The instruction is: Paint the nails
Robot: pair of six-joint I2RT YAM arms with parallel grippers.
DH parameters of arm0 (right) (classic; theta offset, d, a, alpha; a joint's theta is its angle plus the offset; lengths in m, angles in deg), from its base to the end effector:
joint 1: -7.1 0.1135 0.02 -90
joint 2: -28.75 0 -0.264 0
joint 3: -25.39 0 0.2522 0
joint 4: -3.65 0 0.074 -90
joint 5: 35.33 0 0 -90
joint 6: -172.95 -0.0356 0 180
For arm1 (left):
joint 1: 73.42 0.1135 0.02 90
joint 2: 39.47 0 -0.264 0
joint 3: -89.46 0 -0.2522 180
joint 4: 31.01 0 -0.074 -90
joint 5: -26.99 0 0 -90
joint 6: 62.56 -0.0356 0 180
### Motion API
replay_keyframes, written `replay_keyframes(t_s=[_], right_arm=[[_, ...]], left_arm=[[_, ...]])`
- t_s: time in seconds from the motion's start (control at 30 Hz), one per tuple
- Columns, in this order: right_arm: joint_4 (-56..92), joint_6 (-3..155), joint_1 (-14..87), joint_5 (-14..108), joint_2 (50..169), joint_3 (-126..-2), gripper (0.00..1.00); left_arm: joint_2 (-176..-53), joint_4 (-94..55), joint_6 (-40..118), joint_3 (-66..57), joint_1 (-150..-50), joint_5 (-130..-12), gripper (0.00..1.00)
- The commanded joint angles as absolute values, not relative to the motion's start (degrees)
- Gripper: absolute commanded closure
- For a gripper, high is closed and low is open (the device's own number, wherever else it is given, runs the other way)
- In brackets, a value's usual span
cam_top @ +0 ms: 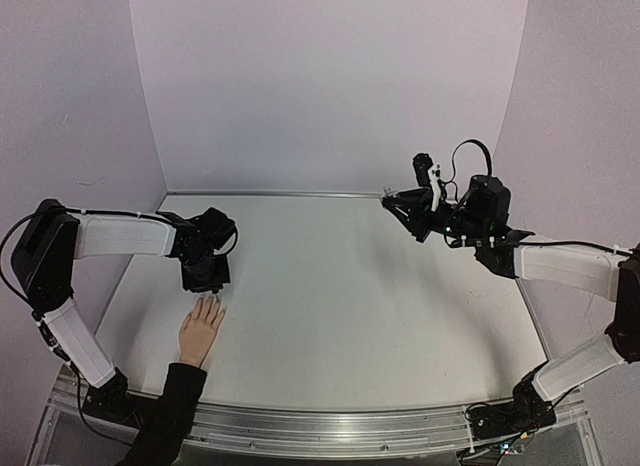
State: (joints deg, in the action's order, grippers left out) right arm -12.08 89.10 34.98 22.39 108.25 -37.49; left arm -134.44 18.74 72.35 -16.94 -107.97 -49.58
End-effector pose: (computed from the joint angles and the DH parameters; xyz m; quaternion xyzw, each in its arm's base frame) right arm 0.2719 0.1653 0.2993 -0.3868 0.5975 0.3216 0.6245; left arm 0.2624 -0.1706 0.1818 -0.1076 0.9740 -0.0154 0.1990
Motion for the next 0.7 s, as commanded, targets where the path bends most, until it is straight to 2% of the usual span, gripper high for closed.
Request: replay_keyframes(t_s=[0.0,0.67], right_arm=[[-14.8,88.9,34.8,22.0,107.4,-39.6,1.00],[-14.8,89.0,34.8,22.2,108.2,-39.7,1.00]], left_arm=[[-136.1,18.3,71.4,-15.3,-107.7,-50.4,1.00],[-138.3,17.7,70.8,-13.9,-107.6,-48.4,1.00]])
